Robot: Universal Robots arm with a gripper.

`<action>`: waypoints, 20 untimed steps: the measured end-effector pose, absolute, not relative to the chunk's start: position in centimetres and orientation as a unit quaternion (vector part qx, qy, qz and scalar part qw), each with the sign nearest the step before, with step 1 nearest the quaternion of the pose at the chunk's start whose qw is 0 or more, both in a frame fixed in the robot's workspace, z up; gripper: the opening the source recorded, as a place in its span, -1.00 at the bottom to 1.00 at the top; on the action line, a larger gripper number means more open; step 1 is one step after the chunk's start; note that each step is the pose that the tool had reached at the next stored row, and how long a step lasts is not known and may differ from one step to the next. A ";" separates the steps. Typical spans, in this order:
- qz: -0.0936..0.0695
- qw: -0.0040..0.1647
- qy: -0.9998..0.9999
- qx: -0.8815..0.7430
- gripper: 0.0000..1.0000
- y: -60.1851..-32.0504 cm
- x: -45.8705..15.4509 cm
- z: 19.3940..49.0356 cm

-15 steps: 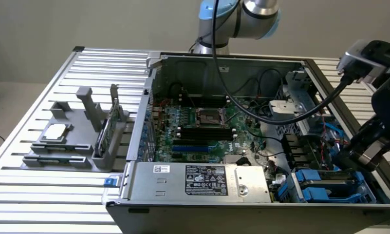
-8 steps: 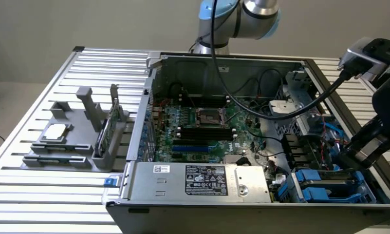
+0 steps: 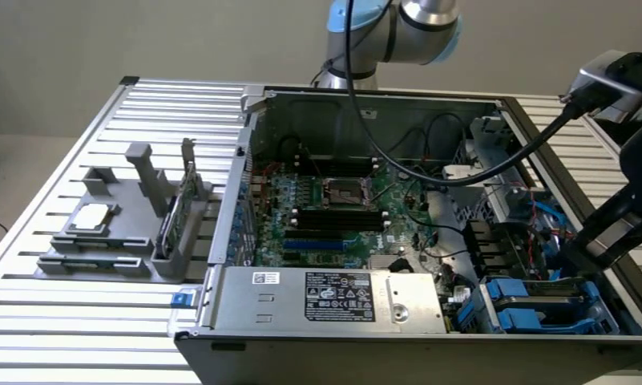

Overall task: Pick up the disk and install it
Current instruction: 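Insert the first disk wire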

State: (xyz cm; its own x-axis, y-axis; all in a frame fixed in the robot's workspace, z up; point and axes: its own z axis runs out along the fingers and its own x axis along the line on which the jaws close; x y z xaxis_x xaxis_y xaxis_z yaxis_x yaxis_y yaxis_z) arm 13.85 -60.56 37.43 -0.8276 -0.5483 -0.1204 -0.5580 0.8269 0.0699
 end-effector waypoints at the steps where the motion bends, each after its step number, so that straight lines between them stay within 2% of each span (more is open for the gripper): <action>1: 0.052 0.048 0.955 -0.288 -0.49 -60.6 13.9 37.5; 20: 0.075 0.063 0.974 -0.206 -0.49 -60.6 14.0 37.9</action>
State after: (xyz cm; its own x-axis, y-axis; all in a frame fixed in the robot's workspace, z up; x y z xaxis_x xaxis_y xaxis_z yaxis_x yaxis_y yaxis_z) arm 13.99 -60.56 37.91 -0.9071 -0.3918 -0.1537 -0.4107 0.9038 0.1202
